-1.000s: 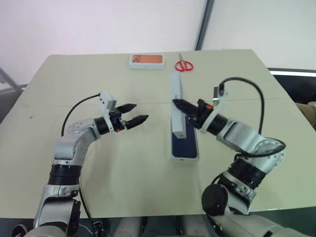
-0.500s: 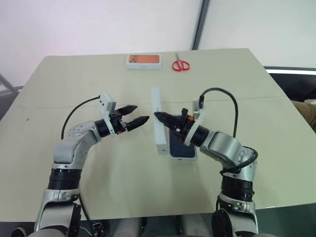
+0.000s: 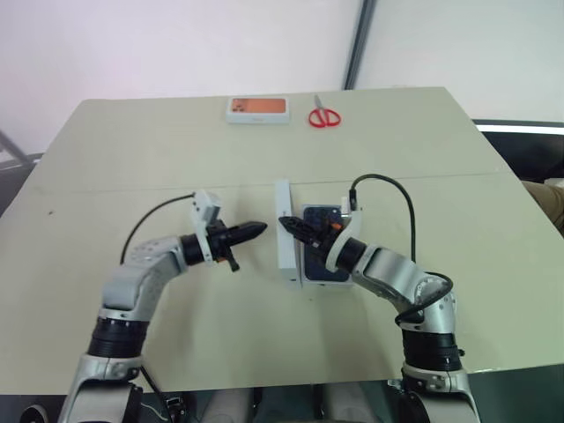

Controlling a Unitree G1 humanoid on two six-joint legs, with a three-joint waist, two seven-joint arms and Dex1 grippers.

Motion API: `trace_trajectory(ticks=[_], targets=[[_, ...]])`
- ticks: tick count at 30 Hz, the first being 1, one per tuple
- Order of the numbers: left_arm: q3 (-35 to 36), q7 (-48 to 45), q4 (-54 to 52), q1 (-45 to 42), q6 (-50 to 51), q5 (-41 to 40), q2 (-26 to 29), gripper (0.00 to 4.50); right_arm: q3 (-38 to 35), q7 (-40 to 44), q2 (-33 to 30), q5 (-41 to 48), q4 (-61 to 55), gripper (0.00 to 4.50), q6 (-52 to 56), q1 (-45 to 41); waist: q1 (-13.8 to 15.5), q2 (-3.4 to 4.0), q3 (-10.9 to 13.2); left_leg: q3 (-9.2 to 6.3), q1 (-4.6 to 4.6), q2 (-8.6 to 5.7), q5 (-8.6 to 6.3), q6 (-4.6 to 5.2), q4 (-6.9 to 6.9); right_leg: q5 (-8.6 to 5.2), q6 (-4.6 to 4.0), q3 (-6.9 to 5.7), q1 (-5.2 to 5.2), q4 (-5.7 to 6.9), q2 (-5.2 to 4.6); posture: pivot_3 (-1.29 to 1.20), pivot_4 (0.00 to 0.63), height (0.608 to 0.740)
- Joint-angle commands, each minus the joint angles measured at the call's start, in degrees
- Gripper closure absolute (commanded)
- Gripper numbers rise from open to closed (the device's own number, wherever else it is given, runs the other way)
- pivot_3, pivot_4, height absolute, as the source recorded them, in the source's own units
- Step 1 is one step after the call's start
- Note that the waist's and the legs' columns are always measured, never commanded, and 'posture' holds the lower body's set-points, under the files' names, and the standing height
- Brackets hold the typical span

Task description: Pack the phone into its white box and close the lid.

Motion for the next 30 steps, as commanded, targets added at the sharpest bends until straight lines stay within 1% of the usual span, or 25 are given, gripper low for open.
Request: trace_trajectory(ticks=[1,3,5,8,9,10,11,12,13,16,19,20,22,23,24,26,28,30], targets=[[-2.4,1.5,-1.7,0.1,-3.3,2.6,-1.6,4.47,0.7,2.1,-1.4,-2.6,-1.2,4.5,-0.8,0.3,0.0,0.0,0.0,0.0,0.0,0.0,0.0,0.0,-0.01,0.0,0.0,0.0,-0.01,0.0,0.0,0.0,0.15,0.74],[-3.4,3.1,-1.4,-0.1,-4.3,4.0,-3.0,4.5,0.3,2.3,-1.8,-2.4,-1.1,3.88,-1.4,0.9,0.1,0.0,0.0,0.0,0.01,0.0,0.0,0.0,0.0,0.0,0.0,0.0,0.02,-0.01,0.0,0.0,0.15,0.74],[-3.4,3.6,-0.9,-0.5,-4.8,4.5,-3.7,4.5,0.0,2.8,-2.4,-2.9,-1.4,3.05,-2.0,0.9,0.1,0.0,0.0,0.0,0.01,0.0,0.0,0.0,0.0,0.0,0.0,0.0,0.03,-0.02,0.0,0.0,0.15,0.74],[-3.0,3.7,0.1,-1.3,-5.3,4.7,-4.0,4.5,-1.0,3.6,-3.9,-4.5,-2.3,1.44,-3.0,0.5,0.1,0.0,0.0,0.01,0.01,-0.01,0.0,0.01,0.01,0.0,0.0,-0.01,0.03,-0.02,0.0,0.0,0.15,0.74],[-2.9,3.7,0.2,-1.6,-5.3,4.7,-4.0,4.5,-1.5,5.4,-5.4,-6.8,-2.8,0.93,-3.3,0.1,0.1,0.0,0.0,0.01,0.01,-0.01,0.0,0.01,0.01,0.0,0.0,-0.01,0.03,-0.02,0.0,0.0,0.15,0.74],[-2.8,3.7,0.3,-1.8,-5.3,4.7,-4.0,4.5,-1.7,6.9,-6.6,-8.6,-3.2,0.43,-3.5,-0.2,0.1,0.0,0.0,0.01,0.01,-0.01,0.0,0.01,0.01,0.0,0.0,-0.01,0.03,-0.02,0.0,0.0,0.15,0.74],[-2.8,3.6,0.7,-2.1,-5.4,4.6,-4.0,4.5,-2.4,8.0,-7.7,-9.5,-3.6,0.03,-3.7,-0.6,0.2,0.0,0.0,0.01,0.01,-0.01,0.0,0.01,0.01,0.0,0.0,-0.01,0.02,-0.02,0.0,0.0,0.15,0.74],[-2.7,3.5,0.9,-2.3,-5.4,4.6,-4.0,4.5,-2.8,8.7,-8.4,-9.9,-3.7,0.03,-3.9,-0.9,0.2,0.0,0.0,0.02,0.01,-0.02,-0.01,0.01,0.02,0.0,0.0,-0.02,0.04,-0.02,0.0,0.0,0.15,0.74],[-3.2,3.5,1.9,-2.8,-6.1,5.1,-4.2,4.5,-3.0,12.0,-11.8,-13.7,-5.1,0.03,-3.8,-1.1,0.2,0.01,0.0,0.01,0.01,-0.03,-0.01,0.02,0.02,0.0,0.01,-0.02,0.04,-0.02,0.0,0.0,0.15,0.74],[-4.7,3.6,4.2,-4.3,-7.9,6.6,-5.7,4.5,-3.5,19.4,-19.5,-22.1,-6.6,0.03,-3.7,-0.5,0.5,0.02,0.0,0.02,0.01,-0.05,-0.02,0.04,0.05,-0.01,0.01,-0.04,0.07,-0.03,-0.01,0.0,0.15,0.74],[-6.4,3.8,5.8,-6.2,-9.0,7.6,-8.2,4.5,-6.7,21.9,-22.5,-26.1,-4.0,0.03,-6.0,0.3,1.3,0.0,0.0,0.03,0.01,-0.04,-0.03,0.06,0.1,-0.01,0.02,-0.08,0.14,-0.06,-0.01,0.0,0.15,0.74],[-7.3,3.7,6.4,-7.1,-9.5,8.2,-9.3,4.5,-4.5,26.8,-27.3,-34.5,-4.8,0.03,-9.0,0.9,1.5,0.01,0.0,0.04,0.01,-0.04,-0.04,0.07,0.12,-0.01,0.02,-0.07,0.14,-0.06,-0.02,0.0,0.15,0.74],[-8.3,3.4,7.4,-8.2,-9.7,8.5,-10.9,4.5,-0.5,33.5,-34.1,-47.5,-5.8,0.03,-13.6,2.1,1.7,0.04,0.0,0.05,-0.02,-0.14,-0.06,0.12,0.17,-0.02,0.05,-0.08,0.16,-0.06,-0.09,0.0,0.15,0.74],[-8.6,3.2,7.9,-8.4,-9.8,8.6,-11.3,4.5,0.6,35.7,-35.7,-51.3,-5.9,0.03,-15.4,2.6,1.7,0.04,0.0,0.05,-0.02,-0.15,-0.07,0.14,0.2,-0.03,0.07,-0.09,0.18,-0.08,-0.09,0.0,0.15,0.74],[-9.2,3.1,8.4,-8.4,-10.4,9.1,-11.7,4.5,0.8,37.4,-36.7,-53.9,-5.7,0.27,-17.4,3.2,1.6,0.03,0.0,0.07,-0.01,-0.15,-0.09,0.18,0.23,-0.03,0.08,-0.09,0.2,-0.08,-0.09,0.0,0.15,0.74],[-9.6,2.9,9.1,-8.4,-10.8,9.5,-12.1,4.5,1.2,40.2,-37.8,-58.9,-5.0,0.9,-20.3,3.9,1.1,0.05,0.0,0.07,0.01,-0.08,-0.09,0.18,0.21,-0.04,0.09,-0.09,0.19,-0.09,-0.05,0.0,0.15,0.74],[-9.8,2.9,9.3,-8.2,-11.0,9.7,-12.5,4.5,2.0,41.5,-38.8,-65.8,-4.4,1.93,-24.0,4.5,1.1,0.06,0.0,0.1,0.03,-0.02,-0.09,0.17,0.19,-0.04,0.09,-0.07,0.17,-0.07,-0.01,0.0,0.15,0.74],[-9.8,2.9,9.3,-8.2,-10.8,9.5,-12.6,4.5,1.4,42.5,-38.0,-68.4,-3.7,2.93,-25.0,4.5,1.2,0.05,0.0,0.1,0.03,-0.02,-0.09,0.16,0.18,-0.04,0.09,-0.07,0.16,-0.07,-0.01,0.0,0.15,0.74]])
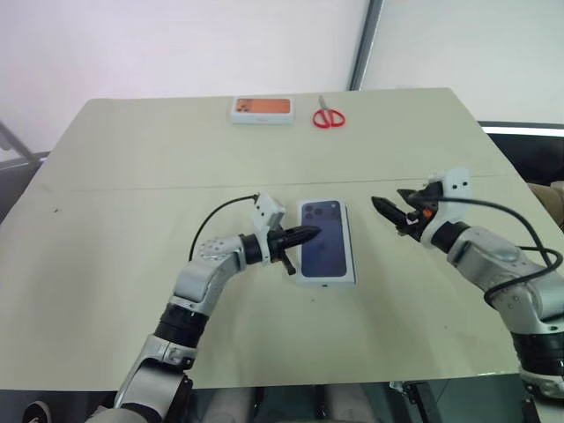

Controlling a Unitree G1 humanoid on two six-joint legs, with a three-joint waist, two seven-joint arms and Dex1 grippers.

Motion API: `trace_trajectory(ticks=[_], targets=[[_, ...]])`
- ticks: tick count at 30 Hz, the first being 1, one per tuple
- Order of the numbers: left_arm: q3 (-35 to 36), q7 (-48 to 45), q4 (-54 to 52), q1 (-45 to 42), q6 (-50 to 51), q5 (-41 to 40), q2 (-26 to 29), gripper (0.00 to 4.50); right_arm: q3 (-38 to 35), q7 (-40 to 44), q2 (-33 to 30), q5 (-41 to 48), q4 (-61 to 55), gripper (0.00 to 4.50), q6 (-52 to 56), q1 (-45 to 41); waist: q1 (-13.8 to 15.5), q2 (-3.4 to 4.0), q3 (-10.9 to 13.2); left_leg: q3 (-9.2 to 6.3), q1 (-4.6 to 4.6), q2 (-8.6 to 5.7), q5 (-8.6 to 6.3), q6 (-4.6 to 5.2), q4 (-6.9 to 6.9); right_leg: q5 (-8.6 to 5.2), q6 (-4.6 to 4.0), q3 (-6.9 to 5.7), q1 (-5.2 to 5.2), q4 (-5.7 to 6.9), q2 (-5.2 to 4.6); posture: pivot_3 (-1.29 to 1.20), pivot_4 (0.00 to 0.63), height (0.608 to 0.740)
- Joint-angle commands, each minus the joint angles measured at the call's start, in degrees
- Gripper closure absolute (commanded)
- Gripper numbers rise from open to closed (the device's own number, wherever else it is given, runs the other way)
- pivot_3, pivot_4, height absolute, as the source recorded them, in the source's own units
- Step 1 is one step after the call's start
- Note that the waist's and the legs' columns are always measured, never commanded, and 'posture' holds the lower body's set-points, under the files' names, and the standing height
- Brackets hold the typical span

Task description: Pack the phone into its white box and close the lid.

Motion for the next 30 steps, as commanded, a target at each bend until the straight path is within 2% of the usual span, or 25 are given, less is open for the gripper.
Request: trace_trajectory(ticks=[1,3,8,11,16,30], targets=[[0.3,-0.2,-1.1,-0.2,-1.0,0.2,0.0,4.5,-0.6,3.0,0.3,-5.8,-0.4,3.47,-3.8,-0.2,0.3,0.0,0.0,0.0,0.0,-0.01,0.0,0.0,0.01,0.0,0.0,0.0,0.02,0.0,-0.02,0.0,0.15,0.74],[0.8,-0.1,-1.9,-0.2,-0.5,-0.1,0.5,4.5,0.3,5.0,0.6,-8.0,-0.9,4.43,-4.5,0.5,0.4,0.0,0.0,-0.01,0.0,-0.03,0.0,0.0,0.05,0.0,0.0,0.0,0.04,-0.01,-0.03,0.0,0.15,0.74],[3.4,-0.9,-3.7,0.2,0.9,-1.0,4.9,4.5,5.6,9.8,0.0,-16.9,-3.4,4.43,-8.1,2.4,0.4,-0.01,0.0,-0.04,0.0,-0.03,0.0,-0.01,0.06,0.0,0.0,-0.01,0.05,-0.01,-0.03,0.0,0.15,0.74],[4.7,-1.1,-3.5,0.7,1.0,-0.5,8.3,4.5,6.1,11.3,0.8,-19.1,-2.9,4.43,-8.8,2.9,0.3,0.0,0.0,-0.04,0.0,-0.03,0.01,-0.02,0.04,0.0,0.0,-0.01,0.03,0.0,-0.03,0.0,0.15,0.74],[4.4,-1.1,-2.4,1.5,1.7,0.5,10.8,4.5,7.6,12.7,1.7,-23.9,-2.3,4.43,-10.6,4.2,0.7,-0.01,0.0,-0.07,0.0,-0.05,0.01,-0.02,0.05,0.0,0.0,-0.02,0.06,-0.02,-0.04,0.0,0.15,0.74],[-3.3,-1.9,4.1,0.1,0.9,7.1,7.0,4.5,6.8,16.1,3.7,-28.4,-3.9,4.43,-9.1,2.6,0.6,0.0,0.0,-0.07,0.02,-0.07,0.01,-0.03,0.05,0.0,-0.01,-0.03,0.09,-0.01,-0.05,0.0,0.15,0.74]])
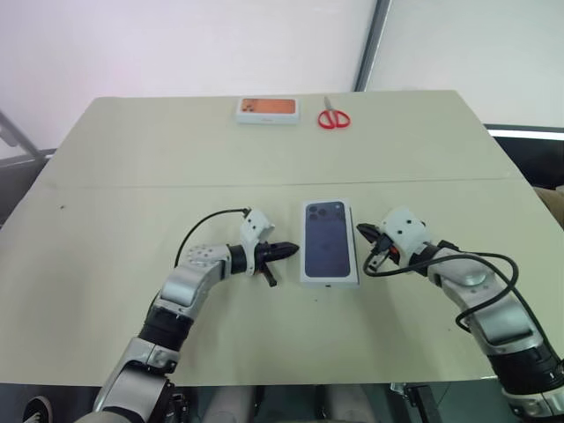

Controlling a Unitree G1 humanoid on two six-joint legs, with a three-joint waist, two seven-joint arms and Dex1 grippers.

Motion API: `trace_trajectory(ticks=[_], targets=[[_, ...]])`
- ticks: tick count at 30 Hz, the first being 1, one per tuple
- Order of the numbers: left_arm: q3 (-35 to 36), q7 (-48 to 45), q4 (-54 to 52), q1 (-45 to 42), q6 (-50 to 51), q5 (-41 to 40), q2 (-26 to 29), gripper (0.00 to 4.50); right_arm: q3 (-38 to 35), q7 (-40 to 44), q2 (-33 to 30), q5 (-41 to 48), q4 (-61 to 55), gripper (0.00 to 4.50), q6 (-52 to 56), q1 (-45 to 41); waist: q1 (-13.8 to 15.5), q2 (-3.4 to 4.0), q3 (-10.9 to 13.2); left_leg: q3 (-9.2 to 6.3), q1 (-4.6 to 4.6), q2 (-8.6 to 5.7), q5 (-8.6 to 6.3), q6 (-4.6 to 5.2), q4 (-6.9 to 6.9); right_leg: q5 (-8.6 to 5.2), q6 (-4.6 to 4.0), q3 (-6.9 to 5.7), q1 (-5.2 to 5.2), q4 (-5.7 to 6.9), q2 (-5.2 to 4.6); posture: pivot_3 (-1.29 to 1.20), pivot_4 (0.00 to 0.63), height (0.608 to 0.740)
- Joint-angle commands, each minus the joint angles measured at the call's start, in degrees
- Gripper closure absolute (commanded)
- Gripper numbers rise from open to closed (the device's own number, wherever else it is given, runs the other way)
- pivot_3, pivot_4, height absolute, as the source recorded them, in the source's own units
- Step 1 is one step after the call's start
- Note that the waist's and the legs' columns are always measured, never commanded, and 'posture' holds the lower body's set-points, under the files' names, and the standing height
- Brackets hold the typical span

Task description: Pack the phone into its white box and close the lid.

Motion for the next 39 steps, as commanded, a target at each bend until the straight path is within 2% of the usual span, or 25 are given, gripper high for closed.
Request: trace_trajectory(ticks=[1,11,19,29,39], targets=[[-1.3,-0.9,1.4,-0.4,-1.6,1.4,-0.5,4.5,-1.6,0.5,0.3,-0.5,-3.1,4.43,0.5,-1.0,0.0,0.0,0.0,0.0,0.0,0.0,0.0,0.0,0.0,0.0,0.0,0.0,0.01,0.0,0.0,0.0,0.15,0.74],[2.8,0.3,0.2,-4.5,2.5,-2.1,-5.3,4.5,-1.3,1.5,0.9,-2.2,-3.0,4.43,0.8,-0.1,0.0,-0.01,0.0,-0.02,-0.01,-0.02,0.0,0.0,0.03,0.0,0.0,-0.02,0.01,0.02,-0.01,0.0,0.15,0.74],[1.5,-0.2,0.5,-3.7,1.1,-0.1,-5.1,4.5,-2.2,2.2,1.1,-2.8,-2.9,4.43,0.9,0.0,0.0,-0.01,0.0,-0.02,-0.01,-0.02,0.01,-0.01,0.03,0.0,0.0,-0.02,0.01,0.01,-0.01,0.0,0.15,0.74],[1.3,-0.1,0.1,-3.6,0.5,0.0,-7.4,4.5,-2.7,5.5,-1.7,-4.8,-1.7,4.43,0.8,1.0,0.1,-0.01,0.0,-0.02,-0.01,-0.03,0.01,-0.01,0.06,0.0,0.0,-0.03,0.02,0.02,-0.02,0.0,0.15,0.74],[1.5,-0.1,-0.6,-3.2,0.1,0.1,-6.6,4.5,0.5,7.5,-1.1,-7.3,-3.0,4.43,1.7,2.4,0.0,-0.01,0.0,-0.02,-0.01,-0.03,0.01,-0.01,0.06,0.0,0.0,-0.03,0.01,0.02,-0.02,0.0,0.15,0.74]])
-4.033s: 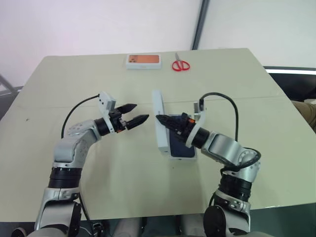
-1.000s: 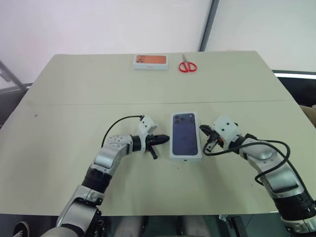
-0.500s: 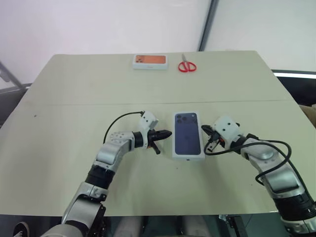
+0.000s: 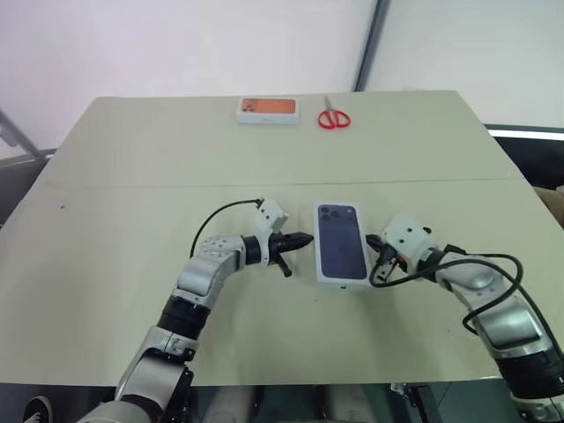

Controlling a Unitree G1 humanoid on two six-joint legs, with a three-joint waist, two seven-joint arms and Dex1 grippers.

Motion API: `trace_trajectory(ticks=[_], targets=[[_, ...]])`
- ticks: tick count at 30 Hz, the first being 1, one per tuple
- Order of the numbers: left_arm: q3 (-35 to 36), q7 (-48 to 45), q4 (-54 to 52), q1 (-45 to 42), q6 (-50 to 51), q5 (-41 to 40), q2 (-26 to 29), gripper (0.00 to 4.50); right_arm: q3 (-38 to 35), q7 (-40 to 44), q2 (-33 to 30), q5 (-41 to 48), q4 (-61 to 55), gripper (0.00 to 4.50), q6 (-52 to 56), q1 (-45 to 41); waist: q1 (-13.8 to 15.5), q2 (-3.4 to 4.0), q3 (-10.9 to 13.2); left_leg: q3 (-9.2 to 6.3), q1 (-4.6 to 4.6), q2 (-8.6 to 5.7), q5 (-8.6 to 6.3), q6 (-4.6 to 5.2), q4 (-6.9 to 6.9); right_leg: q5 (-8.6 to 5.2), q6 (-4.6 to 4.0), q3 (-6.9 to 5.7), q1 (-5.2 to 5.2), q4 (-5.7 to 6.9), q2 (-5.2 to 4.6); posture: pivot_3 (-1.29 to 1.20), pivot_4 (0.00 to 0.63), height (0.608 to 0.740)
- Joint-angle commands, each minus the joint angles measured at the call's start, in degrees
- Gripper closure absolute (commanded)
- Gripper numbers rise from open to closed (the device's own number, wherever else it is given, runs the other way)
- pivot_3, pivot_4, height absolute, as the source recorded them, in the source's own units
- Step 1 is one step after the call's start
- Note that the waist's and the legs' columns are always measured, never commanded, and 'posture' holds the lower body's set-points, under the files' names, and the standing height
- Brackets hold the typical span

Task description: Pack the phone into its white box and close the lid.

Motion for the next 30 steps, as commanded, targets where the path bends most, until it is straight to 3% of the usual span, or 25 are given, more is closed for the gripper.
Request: trace_trajectory(ticks=[1,10,18,22,26,30], targets=[[0.2,-0.4,-2.0,-0.2,-0.3,-1.0,-0.3,4.5,0.5,0.4,0.5,-0.5,-2.4,4.43,-0.4,-0.4,0.0,0.0,0.0,0.0,0.0,0.0,0.0,0.0,0.0,0.0,0.0,0.0,0.0,0.0,0.0,0.0,0.15,0.74],[4.4,1.5,2.8,-5.9,-2.6,-1.6,-0.4,4.5,-8.3,-1.9,1.2,2.2,5.4,4.43,-3.1,-9.2,0.1,-0.01,0.0,0.0,0.0,0.01,0.01,-0.02,0.0,0.0,0.0,-0.01,-0.01,0.01,0.01,0.0,0.15,0.74],[4.2,2.2,13.7,-13.7,-8.9,0.5,-5.9,4.5,-6.2,0.8,5.2,4.1,9.6,4.43,-4.7,-14.9,-0.1,-0.03,0.0,0.02,-0.02,-0.01,0.09,-0.14,0.1,0.0,0.01,-0.04,0.05,-0.01,-0.01,0.0,0.15,0.74],[-1.7,-1.1,16.2,-11.4,-11.8,4.7,-6.0,4.5,-1.7,6.5,4.7,5.2,6.4,4.43,-3.1,-10.9,-0.3,-0.02,0.0,0.03,-0.02,0.01,0.08,-0.14,0.07,0.0,0.01,-0.03,-0.01,0.01,0.01,0.0,0.15,0.74],[-7.6,-7.2,13.6,-6.4,-13.6,8.4,-0.8,4.5,0.6,11.4,1.4,5.4,1.7,4.43,-3.0,-4.0,-0.2,0.04,0.0,0.02,-0.01,0.01,0.03,-0.05,0.08,0.0,0.01,-0.02,0.01,0.01,0.02,0.0,0.15,0.74],[-7.2,-12.1,6.7,-2.1,-8.4,4.8,3.5,4.5,-1.0,15.8,-1.9,9.6,-3.6,4.43,-0.4,1.6,-0.2,0.01,-0.1,-0.02,0.67,0.05,-0.05,0.05,-0.05,-0.02,0.03,-0.05,0.74,-0.22,0.04,0.0,0.15,0.74]])
